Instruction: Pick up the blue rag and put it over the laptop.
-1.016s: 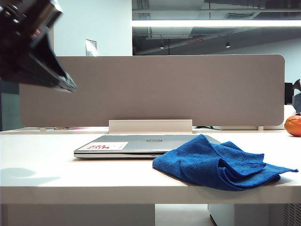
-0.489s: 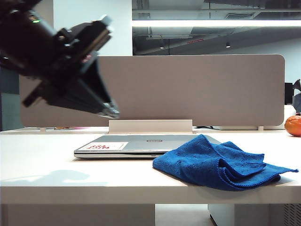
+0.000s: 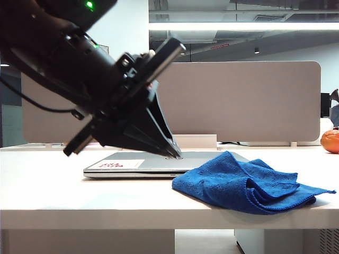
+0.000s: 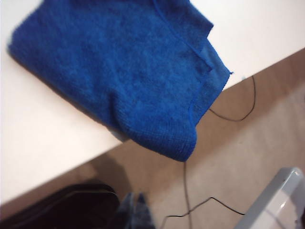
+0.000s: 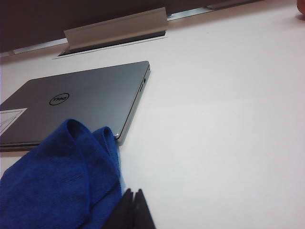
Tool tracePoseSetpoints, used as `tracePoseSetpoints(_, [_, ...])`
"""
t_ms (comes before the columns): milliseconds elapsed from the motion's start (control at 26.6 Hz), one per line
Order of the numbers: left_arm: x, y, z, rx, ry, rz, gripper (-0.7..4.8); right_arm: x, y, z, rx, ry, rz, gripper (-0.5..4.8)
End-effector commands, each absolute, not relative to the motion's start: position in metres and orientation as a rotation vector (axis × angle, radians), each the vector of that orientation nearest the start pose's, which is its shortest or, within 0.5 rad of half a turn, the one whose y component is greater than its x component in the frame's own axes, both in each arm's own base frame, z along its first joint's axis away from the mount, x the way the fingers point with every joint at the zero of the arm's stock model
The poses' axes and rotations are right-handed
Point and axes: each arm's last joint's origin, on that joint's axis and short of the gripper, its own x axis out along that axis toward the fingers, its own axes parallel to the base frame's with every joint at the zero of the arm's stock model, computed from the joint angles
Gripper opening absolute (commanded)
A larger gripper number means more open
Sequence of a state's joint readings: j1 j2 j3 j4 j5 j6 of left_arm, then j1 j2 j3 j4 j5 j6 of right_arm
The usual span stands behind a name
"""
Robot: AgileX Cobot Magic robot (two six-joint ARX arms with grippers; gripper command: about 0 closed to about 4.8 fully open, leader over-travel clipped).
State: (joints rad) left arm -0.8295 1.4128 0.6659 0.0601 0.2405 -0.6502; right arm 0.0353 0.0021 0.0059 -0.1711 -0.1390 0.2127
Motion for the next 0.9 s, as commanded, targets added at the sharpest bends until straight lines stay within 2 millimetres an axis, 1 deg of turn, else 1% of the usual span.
tracePoseSetpoints(38, [0.180, -0.214, 0.180, -0.453, 1.006, -0.734, -0.03, 0.096, 0.007, 0.149, 0.220, 0.170, 0.158, -0.05])
tracePoseSetpoints(188, [0.180, -0.221, 0.174, -0.536, 1.043, -0.712, 0.03, 0.096, 0.007, 0.149, 0.220, 0.170, 0.151, -0.05])
tracePoseSetpoints(226, [0.180, -0.223, 0.172, -0.554, 1.051, -0.705, 0.13, 0.096, 0.007, 0.149, 0.220, 0.170, 0.151, -0.05])
tracePoseSetpoints(301, [0.181, -0.228, 0.166, -0.625, 1.083, -0.678, 0.93, 0.096, 0.007, 0.149, 0.220, 0.170, 0.151, -0.05])
tracePoseSetpoints(489, [0.182, -0.232, 0.158, -0.699, 1.126, -0.632, 0.94, 0.096, 0.007, 0.149, 0.220, 0.170, 0.151, -0.05])
tracePoseSetpoints(564, [0.181, -0.237, 0.156, -0.743, 1.133, -0.632, 0.99, 0.096, 0.007, 0.149, 0.220, 0.170, 0.151, -0.05])
tracePoseSetpoints(602, [0.180, -0.239, 0.156, -0.755, 1.139, -0.630, 1.36, 0.096, 0.007, 0.149, 0.220, 0.170, 0.151, -0.05])
tracePoseSetpoints(640, [0.179, -0.240, 0.156, -0.773, 1.141, -0.618, 2.21, 0.096, 0.007, 0.149, 0.220, 0.170, 0.151, -0.05])
tracePoseSetpoints(677, [0.178, -0.241, 0.156, -0.778, 1.138, -0.612, 2.62, 0.096, 0.007, 0.149, 0.220, 0.170, 0.151, -0.05])
tracePoseSetpoints(715, [0.177, -0.242, 0.156, -0.782, 1.138, -0.607, 2.86, 0.096, 0.007, 0.149, 0.220, 0.170, 0.151, -0.05])
tracePoseSetpoints(753, [0.177, -0.242, 0.156, -0.781, 1.127, -0.597, 2.97, 0.096, 0.007, 0.149, 0.220, 0.170, 0.151, -0.05])
tracePoseSetpoints(903, [0.177, -0.245, 0.154, -0.791, 1.109, -0.595, 2.97, 0.096, 0.007, 0.149, 0.220, 0.170, 0.151, -0.05])
